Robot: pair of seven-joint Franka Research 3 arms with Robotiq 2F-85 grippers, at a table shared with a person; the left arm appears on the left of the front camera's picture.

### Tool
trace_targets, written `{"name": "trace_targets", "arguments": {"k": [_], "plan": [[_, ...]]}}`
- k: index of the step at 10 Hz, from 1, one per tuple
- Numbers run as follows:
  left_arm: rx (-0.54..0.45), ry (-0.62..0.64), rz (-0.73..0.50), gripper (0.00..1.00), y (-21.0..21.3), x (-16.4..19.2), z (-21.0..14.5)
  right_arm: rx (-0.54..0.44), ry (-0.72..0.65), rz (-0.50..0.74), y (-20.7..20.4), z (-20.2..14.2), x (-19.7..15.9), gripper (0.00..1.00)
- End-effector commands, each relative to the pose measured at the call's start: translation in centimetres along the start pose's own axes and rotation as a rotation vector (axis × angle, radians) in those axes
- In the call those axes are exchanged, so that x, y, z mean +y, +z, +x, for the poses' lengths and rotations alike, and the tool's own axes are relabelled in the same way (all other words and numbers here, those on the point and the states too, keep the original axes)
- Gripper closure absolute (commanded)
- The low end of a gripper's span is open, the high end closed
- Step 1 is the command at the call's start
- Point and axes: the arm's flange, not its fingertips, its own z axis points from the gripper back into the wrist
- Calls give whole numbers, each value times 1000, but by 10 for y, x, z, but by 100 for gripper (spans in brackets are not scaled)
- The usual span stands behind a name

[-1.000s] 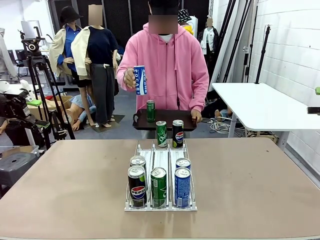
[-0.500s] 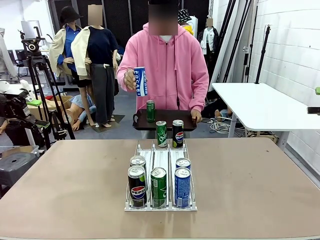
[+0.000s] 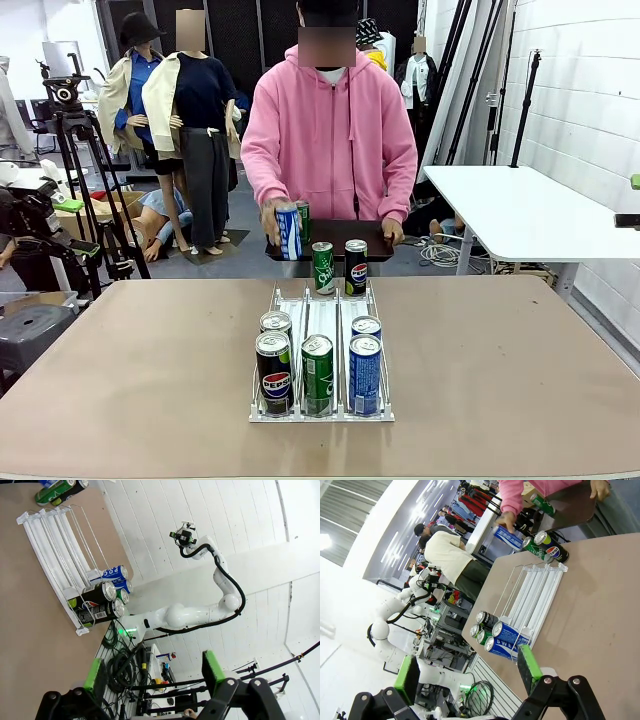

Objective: Retrieve and hand over the desired beverage to the person.
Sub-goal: Pick up another can of the same type that the person held from the Automatic Can Dispenser.

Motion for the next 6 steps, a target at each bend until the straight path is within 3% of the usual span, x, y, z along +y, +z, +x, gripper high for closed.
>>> {"name": "trace_targets", "arguments": {"k": [1,6], "plan": [[-8,3,6,0,-1,0,-2,-1,7,16,-1,0,0,0],[-8,3,6,0,-1,0,-2,-1,7,16,-1,0,0,0]]}}
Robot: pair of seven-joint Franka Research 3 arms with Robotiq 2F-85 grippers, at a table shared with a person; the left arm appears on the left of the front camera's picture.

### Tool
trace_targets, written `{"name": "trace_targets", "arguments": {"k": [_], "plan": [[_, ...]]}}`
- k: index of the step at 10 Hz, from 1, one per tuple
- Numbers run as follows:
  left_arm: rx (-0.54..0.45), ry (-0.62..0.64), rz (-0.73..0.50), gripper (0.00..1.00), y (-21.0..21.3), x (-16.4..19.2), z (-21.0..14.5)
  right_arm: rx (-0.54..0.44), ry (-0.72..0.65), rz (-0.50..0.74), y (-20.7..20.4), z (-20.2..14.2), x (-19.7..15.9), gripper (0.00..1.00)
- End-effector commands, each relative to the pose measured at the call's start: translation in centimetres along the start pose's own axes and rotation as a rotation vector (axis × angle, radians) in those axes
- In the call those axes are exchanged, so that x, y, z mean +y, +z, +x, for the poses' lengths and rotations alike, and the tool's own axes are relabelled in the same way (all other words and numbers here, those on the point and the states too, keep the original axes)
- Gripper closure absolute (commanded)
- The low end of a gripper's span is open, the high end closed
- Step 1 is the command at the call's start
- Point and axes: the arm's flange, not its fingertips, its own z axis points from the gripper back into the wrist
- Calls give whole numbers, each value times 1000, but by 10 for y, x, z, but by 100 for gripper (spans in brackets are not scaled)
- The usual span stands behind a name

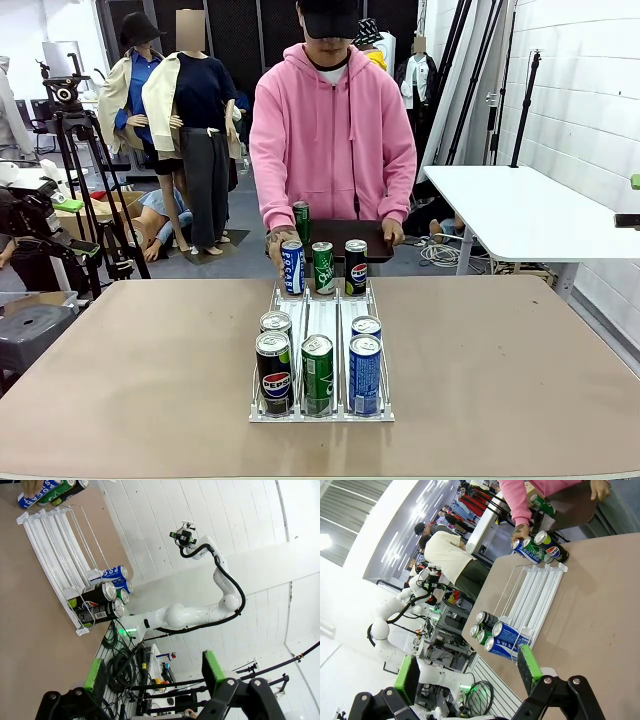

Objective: Retrieve and hand over the desired beverage to the person.
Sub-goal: Pick up another can of the same type that the person held from the Automatic Can Dispenser.

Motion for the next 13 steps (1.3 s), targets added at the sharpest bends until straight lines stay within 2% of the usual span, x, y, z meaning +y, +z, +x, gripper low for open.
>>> {"name": "trace_targets", "arguments": {"k": [1,13], "plan": [[-8,3,6,0,-1,0,-2,-1,7,16,-1,0,0,0],[-8,3,6,0,-1,0,-2,-1,7,16,-1,0,0,0]]}}
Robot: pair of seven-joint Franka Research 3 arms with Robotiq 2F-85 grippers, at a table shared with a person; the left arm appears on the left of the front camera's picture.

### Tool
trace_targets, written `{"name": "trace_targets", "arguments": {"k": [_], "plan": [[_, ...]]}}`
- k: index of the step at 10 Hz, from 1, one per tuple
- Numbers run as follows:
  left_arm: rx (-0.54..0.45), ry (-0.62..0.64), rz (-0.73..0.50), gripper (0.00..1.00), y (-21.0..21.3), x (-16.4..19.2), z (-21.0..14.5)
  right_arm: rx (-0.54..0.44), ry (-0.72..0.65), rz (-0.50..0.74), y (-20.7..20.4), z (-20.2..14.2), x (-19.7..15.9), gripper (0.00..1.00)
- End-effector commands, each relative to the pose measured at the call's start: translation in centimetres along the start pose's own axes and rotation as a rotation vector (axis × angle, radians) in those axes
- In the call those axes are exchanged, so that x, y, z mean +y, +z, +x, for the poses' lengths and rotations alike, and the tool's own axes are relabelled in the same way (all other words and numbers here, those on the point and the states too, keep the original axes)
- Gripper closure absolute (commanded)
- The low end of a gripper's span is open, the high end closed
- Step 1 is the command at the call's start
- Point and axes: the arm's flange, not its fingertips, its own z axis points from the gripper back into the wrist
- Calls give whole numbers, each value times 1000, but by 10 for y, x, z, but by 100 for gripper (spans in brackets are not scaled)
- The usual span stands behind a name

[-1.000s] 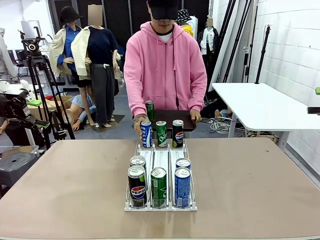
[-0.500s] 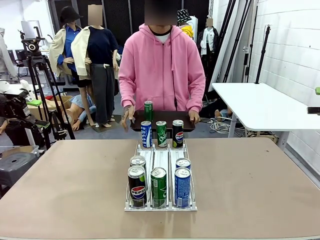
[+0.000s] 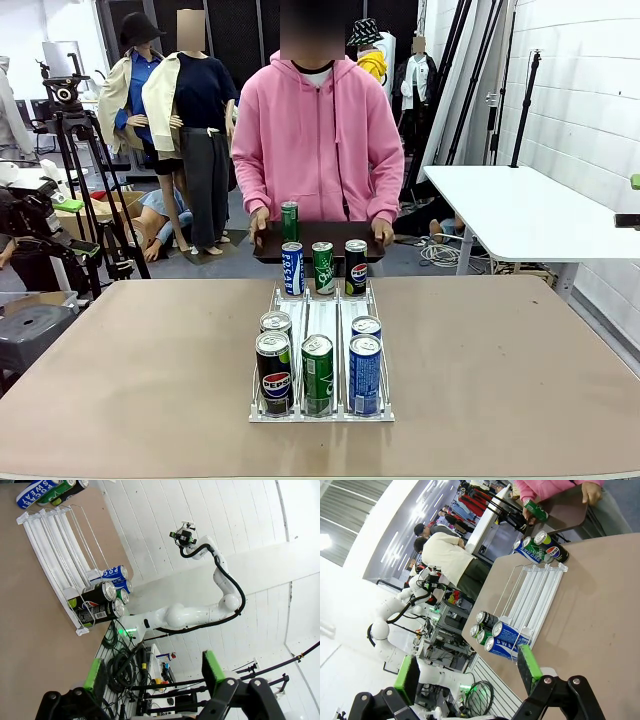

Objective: Retrieve and hand over the desired beverage to the person.
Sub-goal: Pick up another can of the same type that the person held from the Automatic Can Dispenser.

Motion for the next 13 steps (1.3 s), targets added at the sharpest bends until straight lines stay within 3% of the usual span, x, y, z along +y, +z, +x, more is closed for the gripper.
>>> {"name": "trace_targets", "arguments": {"k": [1,8,10,13], "plan": [[-8,3,6,0,-1,0,-2,-1,7,16,-1,0,0,0],[-8,3,6,0,-1,0,-2,0,0,0,0,0,0,0],[-8,3,6,0,-1,0,-2,70,-24,-9,-23,2,12,0],[-8,3,6,0,-1,0,-2,191,-17,-132,-65,-2,30,0]]}}
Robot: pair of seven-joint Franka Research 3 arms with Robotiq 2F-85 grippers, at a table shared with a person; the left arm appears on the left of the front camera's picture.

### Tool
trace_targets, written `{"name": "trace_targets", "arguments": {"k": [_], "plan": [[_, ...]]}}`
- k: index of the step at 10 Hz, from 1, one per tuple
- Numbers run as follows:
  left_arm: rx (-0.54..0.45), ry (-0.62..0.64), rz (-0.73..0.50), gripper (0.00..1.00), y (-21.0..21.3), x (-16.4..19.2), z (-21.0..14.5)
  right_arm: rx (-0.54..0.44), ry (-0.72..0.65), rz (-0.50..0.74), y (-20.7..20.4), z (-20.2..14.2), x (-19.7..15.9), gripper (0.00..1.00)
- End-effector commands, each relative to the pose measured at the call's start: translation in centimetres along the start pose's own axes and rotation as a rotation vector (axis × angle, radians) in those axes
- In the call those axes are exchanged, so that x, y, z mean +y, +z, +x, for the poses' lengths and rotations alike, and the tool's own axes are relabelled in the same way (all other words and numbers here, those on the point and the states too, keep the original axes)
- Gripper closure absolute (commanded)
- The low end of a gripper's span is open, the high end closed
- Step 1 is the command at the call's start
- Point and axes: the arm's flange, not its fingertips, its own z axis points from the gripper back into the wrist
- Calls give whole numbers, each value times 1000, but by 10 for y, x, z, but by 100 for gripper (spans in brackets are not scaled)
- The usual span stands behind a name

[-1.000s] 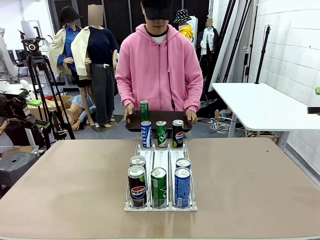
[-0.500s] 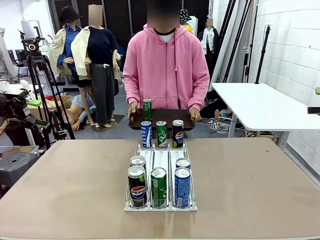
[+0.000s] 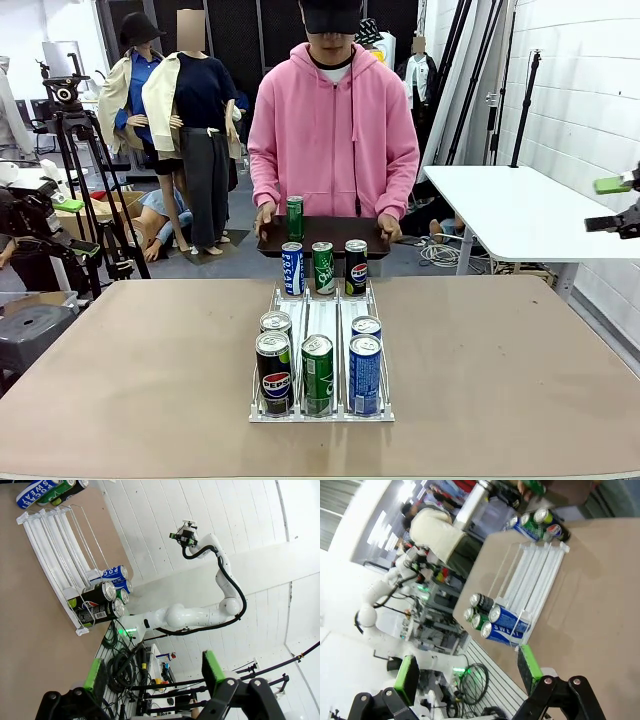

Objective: Retrieve and hand over the desired beverage to the person.
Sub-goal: Pick up another can of the same type that the person held from the Automatic Can Dispenser.

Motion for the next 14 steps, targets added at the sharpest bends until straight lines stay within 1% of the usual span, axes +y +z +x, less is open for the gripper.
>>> {"name": "trace_targets", "arguments": {"k": [1,3,5,7,9,10,12,14], "plan": [[-8,3,7,0,-1,0,-2,91,-13,-97,-28,0,19,0],[-8,3,7,0,-1,0,-2,168,-9,-165,-54,8,40,0],[-8,3,7,0,-1,0,-2,222,-18,-210,-89,10,55,0],[-8,3,7,0,-1,0,-2,338,-1,-288,-127,8,73,0],[-8,3,7,0,-1,0,-2,404,24,-360,-159,2,88,0],[-8,3,7,0,-1,0,-2,422,31,-414,-180,-3,92,0],[-8,3,7,0,-1,0,-2,492,37,-503,-220,-18,97,0],[-8,3,7,0,-1,0,-2,564,74,-575,-258,-33,103,0]]}}
